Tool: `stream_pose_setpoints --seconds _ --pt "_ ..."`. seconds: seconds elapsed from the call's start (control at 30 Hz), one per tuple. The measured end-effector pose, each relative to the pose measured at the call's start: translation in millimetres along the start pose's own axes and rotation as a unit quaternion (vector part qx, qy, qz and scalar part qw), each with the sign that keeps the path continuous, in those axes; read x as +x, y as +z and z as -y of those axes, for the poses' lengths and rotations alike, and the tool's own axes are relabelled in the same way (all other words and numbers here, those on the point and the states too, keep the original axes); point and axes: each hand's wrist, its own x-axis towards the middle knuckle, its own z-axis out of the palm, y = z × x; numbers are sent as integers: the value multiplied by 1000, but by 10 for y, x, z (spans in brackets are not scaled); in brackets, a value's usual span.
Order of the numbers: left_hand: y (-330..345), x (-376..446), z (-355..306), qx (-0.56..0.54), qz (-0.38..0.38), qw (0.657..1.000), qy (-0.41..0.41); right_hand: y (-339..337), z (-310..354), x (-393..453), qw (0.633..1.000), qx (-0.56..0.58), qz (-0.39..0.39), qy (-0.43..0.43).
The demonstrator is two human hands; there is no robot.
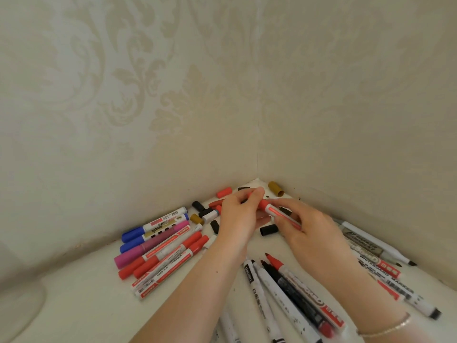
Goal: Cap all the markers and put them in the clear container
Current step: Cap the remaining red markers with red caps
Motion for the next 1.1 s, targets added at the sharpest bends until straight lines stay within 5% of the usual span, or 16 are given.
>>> stream_pose_setpoints --seconds 0.27,0.4,0.63,0.87,1.1 --pt "-115 52 -161 -14 -10 1000 21 -68 61 36 980 177 52 81" --pt "-295 142 -215 -16 -80 996 47 -92 -33 35 991 25 85 101" --pt "-213 141 -134 55 -42 997 29 -35 11 -100 955 -210 204 58" --pt "-225 136 -169 113 -47 992 30 -71 102 -198 921 -281 264 47" --pt "-220 134 -169 102 -24 995 -1 -25 87 -191 928 -268 252 55"
